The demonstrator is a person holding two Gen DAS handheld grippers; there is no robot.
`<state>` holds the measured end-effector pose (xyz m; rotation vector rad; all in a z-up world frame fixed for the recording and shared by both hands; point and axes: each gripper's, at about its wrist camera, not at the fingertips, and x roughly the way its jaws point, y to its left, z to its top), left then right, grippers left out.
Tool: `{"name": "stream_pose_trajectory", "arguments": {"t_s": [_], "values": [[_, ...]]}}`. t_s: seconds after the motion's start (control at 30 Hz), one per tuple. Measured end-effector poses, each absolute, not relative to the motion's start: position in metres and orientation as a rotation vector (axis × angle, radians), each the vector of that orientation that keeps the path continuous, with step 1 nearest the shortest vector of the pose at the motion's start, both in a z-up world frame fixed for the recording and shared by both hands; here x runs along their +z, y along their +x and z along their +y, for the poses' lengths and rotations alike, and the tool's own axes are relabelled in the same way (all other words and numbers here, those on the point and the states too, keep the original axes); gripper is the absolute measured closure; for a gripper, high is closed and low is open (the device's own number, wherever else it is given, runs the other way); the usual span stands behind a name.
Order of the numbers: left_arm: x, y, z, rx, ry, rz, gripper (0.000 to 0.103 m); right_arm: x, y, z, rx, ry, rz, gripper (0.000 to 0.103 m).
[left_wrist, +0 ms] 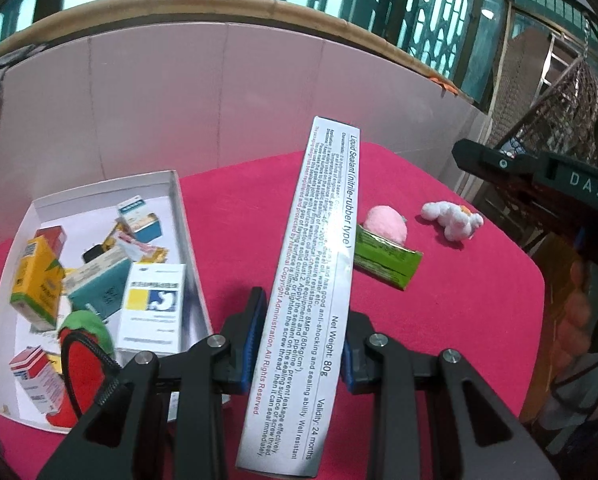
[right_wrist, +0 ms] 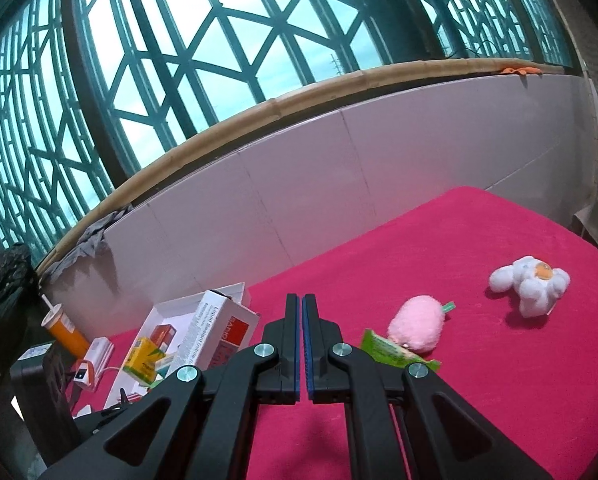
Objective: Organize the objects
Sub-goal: 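Grasp the green snack packet with the right tool and lift it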
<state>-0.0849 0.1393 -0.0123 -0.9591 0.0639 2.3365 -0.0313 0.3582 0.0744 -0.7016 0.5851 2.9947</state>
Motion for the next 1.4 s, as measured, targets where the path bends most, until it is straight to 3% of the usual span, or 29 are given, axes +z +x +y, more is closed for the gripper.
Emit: {"name": "stream_pose_trajectory", "arguments": {"t_s": [0.13, 0.17, 0.27, 0.3, 0.5, 0.8, 0.83, 0.87, 0.9, 1.07, 1.4], "values": [[-0.01, -0.084, 0.123, 2.354, -0.953, 0.037, 0.072, 0.068, -0.04, 0.364, 2.953, -0.757, 0.536, 0.099], [-0.01, -0.082, 0.118, 2.355, -0.949, 0.033, 0.072, 0.058, -0.044, 0.374, 2.917, -0.779, 0.531, 0.092], [-0.009, -0.078, 0.107, 2.363, -0.941, 0.022, 0.072, 0.024, -0.059, 0.405, 2.82, -0.926, 0.518, 0.022], [-0.01, -0.078, 0.105, 2.365, -0.943, 0.016, 0.072, 0.007, -0.063, 0.418, 2.789, -1.011, 0.56, 0.022], [-0.015, -0.083, 0.103, 2.358, -0.966, -0.019, 0.072, -0.043, -0.065, 0.437, 2.744, -1.128, 0.602, 0.022], [-0.021, -0.082, 0.107, 2.353, -0.988, -0.001, 0.072, -0.071, -0.089, 0.438, 2.774, -1.164, 0.729, 0.024], [-0.022, -0.083, 0.106, 2.354, -0.992, -0.003, 0.072, -0.071, -0.092, 0.435, 2.786, -1.165, 0.718, 0.027], [-0.023, -0.083, 0.106, 2.355, -0.996, -0.007, 0.072, -0.072, -0.095, 0.431, 2.794, -1.179, 0.698, 0.041], [-0.023, -0.083, 0.107, 2.355, -0.997, -0.008, 0.072, -0.072, -0.098, 0.428, 2.794, -1.192, 0.665, 0.066], [-0.02, -0.079, 0.104, 2.358, -0.98, -0.02, 0.072, -0.07, -0.095, 0.398, 2.884, -1.246, 0.554, 0.092], [-0.016, -0.076, 0.095, 2.365, -0.951, -0.051, 0.072, -0.03, -0.064, 0.361, 3.026, -1.143, 0.496, 0.092]]}}
